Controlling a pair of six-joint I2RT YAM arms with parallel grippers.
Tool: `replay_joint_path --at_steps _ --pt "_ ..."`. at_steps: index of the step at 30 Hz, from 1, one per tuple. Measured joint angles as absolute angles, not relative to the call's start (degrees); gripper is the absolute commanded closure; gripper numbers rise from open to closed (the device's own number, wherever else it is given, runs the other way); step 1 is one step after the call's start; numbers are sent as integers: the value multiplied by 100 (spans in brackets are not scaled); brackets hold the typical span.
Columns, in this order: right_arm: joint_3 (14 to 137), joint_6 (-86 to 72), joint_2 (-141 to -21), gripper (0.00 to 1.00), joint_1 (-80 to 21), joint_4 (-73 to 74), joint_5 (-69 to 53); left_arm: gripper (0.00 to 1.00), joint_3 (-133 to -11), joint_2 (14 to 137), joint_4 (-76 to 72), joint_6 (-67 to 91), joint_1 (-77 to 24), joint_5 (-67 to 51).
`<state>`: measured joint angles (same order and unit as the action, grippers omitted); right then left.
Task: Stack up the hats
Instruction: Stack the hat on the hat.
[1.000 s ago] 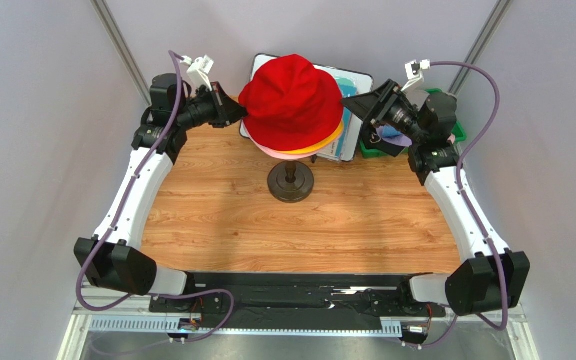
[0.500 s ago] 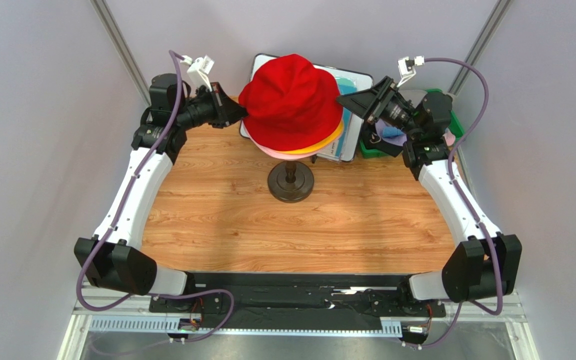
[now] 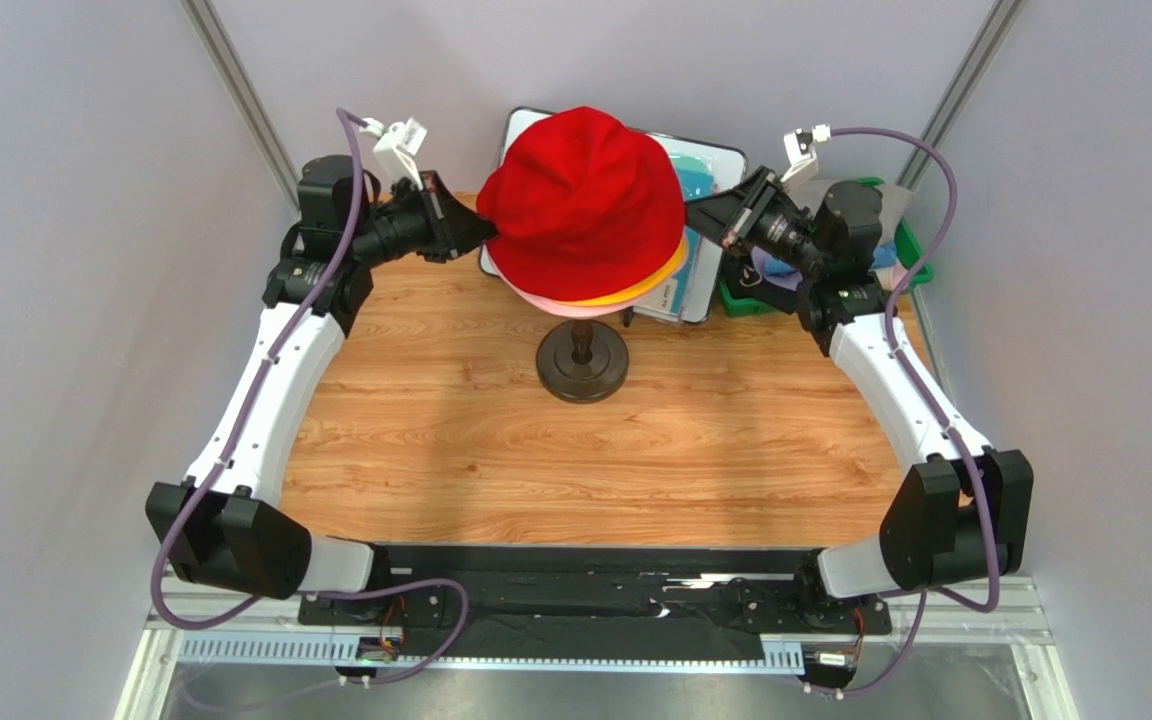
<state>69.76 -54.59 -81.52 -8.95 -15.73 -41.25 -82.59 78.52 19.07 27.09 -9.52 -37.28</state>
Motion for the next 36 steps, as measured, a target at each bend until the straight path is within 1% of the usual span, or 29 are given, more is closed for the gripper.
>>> replay_joint_path --at_steps 10,11,12,13,16,18,19,20,22,27,33,36 --pt "6154 -5190 -8097 100 -897 -908 -3903 100 -7671 7537 1304 3035 -875 -3977" --pt "6132 -5179 -8058 96 -897 -875 -3903 100 -7570 7474 1216 3098 -860 -4049" --pt "6121 -5172 -8003 90 -891 -845 -3900 100 -7474 7406 1151 3155 -856 -4097" --pt "6119 -5166 -7915 75 -869 -814 -3900 100 -7382 7332 1109 3199 -847 -4139" --pt "6130 -5124 -7529 52 -766 -799 -3854 100 -7312 7220 1131 3210 -847 -4145" --pt "6226 -5105 -7369 44 -661 -895 -3854 100 -7354 7234 1201 3205 -834 -4136" --pt "6311 -5127 -7363 37 -626 -985 -3883 100 -7446 7303 1262 3203 -816 -4152" --pt "6436 -5157 -7393 35 -591 -1138 -3955 100 -7618 7417 1400 3194 -812 -4163" --pt "6648 -5321 -7548 32 -576 -1610 -4154 100 -7961 7675 1601 3159 -812 -4171" --pt "6877 -5940 -8173 32 -622 -2786 -4648 100 -8831 8464 1885 3070 -788 -4125" --pt "6866 -6812 -8825 36 -701 -3800 -4969 100 -8995 8635 1933 3055 -753 -4152" --pt "6840 -7415 -8997 37 -742 -4659 -5017 100 -8995 8635 1959 3030 -751 -4150"
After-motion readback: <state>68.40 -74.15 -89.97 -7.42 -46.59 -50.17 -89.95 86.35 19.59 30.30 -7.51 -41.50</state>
